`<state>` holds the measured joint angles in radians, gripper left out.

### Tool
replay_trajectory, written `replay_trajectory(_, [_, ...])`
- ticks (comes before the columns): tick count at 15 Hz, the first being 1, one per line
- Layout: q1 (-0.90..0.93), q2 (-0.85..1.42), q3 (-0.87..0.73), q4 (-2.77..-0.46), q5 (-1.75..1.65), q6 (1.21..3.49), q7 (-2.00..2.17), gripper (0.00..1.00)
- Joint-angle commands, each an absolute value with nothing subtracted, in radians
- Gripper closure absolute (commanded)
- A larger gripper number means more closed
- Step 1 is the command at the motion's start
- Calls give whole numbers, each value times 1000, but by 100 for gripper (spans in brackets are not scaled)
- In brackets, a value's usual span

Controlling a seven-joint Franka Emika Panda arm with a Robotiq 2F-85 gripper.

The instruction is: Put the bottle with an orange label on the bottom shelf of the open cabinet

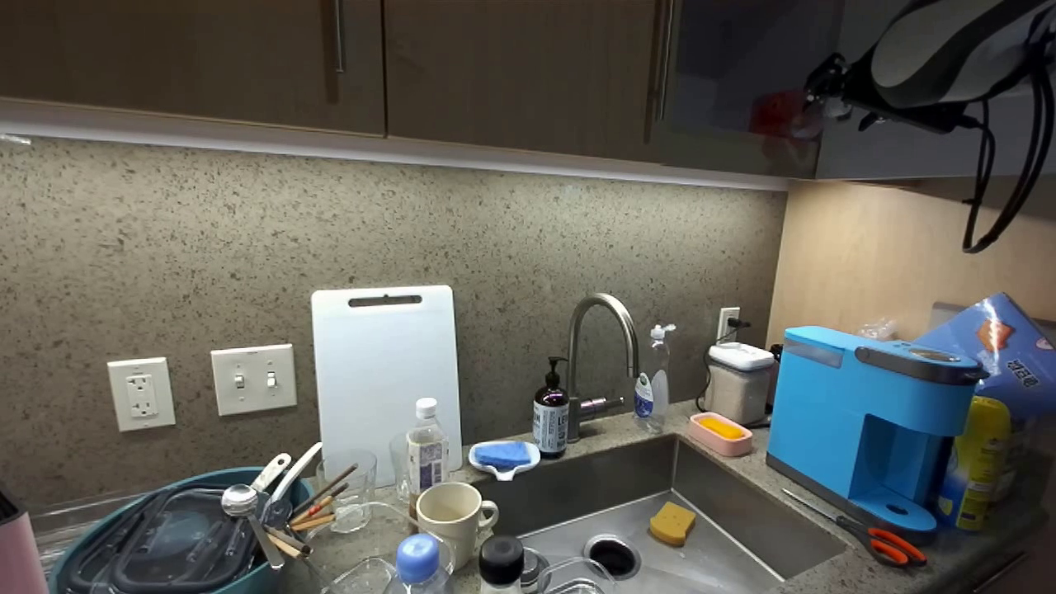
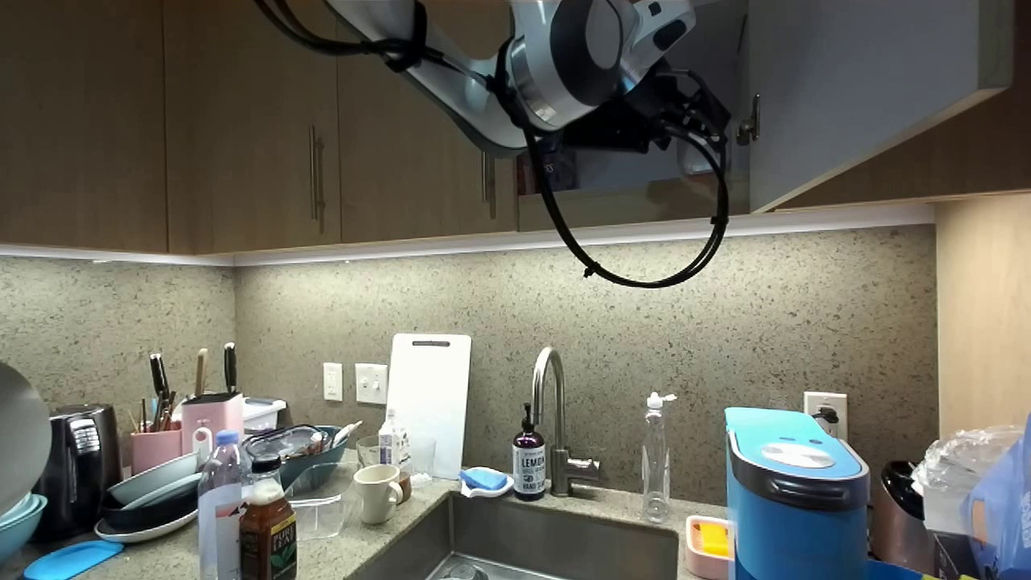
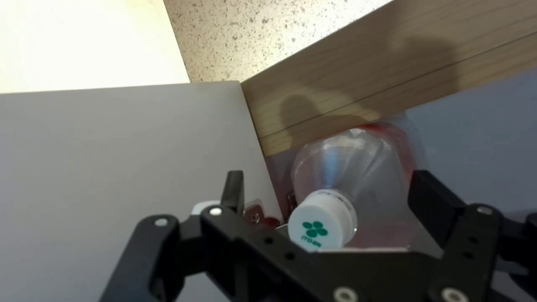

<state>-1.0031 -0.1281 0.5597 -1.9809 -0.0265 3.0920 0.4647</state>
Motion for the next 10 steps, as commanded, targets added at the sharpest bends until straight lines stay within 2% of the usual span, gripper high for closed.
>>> replay_trajectory(1, [-1003, -128, 560, -1981, -27, 3092, 465, 0])
replay_trajectory(5, [-1008, -106, 571, -1968, -32, 3121, 483, 0])
replay_trajectory(10, [-1022, -32, 617, -1933, -61, 3270, 511, 0])
